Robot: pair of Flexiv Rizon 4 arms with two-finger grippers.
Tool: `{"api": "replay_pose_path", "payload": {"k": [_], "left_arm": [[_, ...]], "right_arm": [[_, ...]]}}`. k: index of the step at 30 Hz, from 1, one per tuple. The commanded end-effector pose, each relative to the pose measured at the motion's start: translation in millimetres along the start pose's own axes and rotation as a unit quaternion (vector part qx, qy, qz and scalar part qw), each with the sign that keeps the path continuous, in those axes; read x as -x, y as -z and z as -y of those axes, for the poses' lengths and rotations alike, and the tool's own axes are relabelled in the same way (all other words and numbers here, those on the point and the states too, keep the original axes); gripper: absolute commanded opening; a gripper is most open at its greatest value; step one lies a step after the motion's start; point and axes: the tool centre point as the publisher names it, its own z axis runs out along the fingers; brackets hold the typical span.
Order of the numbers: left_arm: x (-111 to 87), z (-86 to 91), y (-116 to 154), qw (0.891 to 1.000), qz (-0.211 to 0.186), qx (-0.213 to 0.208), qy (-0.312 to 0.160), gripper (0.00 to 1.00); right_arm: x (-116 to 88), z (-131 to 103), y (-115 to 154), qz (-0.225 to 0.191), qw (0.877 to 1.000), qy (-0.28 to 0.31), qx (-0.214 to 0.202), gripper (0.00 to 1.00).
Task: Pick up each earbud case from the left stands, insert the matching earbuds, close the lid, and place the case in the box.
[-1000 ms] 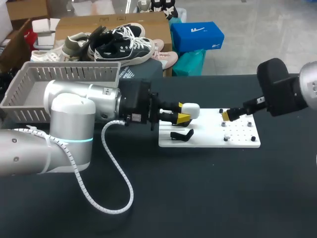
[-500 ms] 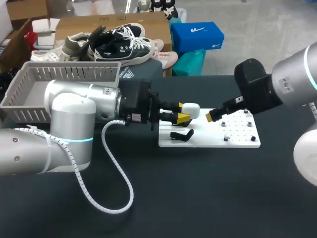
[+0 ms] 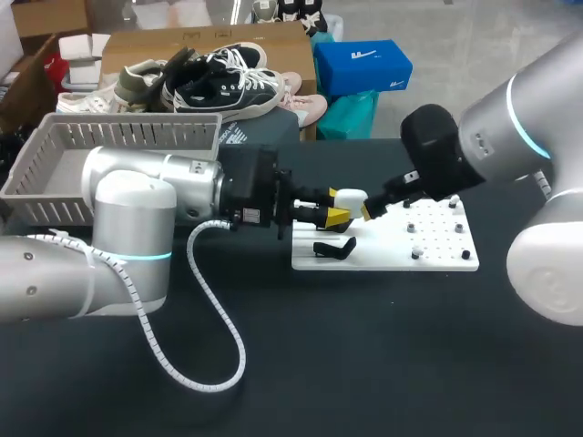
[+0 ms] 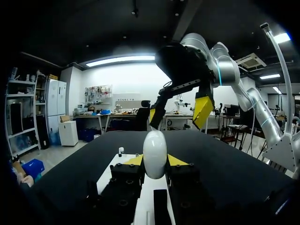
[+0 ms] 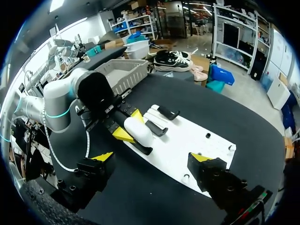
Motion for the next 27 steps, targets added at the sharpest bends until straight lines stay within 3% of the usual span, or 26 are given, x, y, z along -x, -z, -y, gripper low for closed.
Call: {"api": "replay_pose_path", "payload": {"k": [1,27], "left_arm": [[-0.8,-0.9,0,1.000,0.001,-0.001,-0.001,0.00],[-0.8,-0.9,0,1.000,0.001,-0.001,-0.001,0.00]], "right_arm": [[7,-1,-11,-0.009,1.000,0.000,0.000,1.00],[13,11,-30,-0.025,1.000,-0.009,-0.012,1.00]]}}
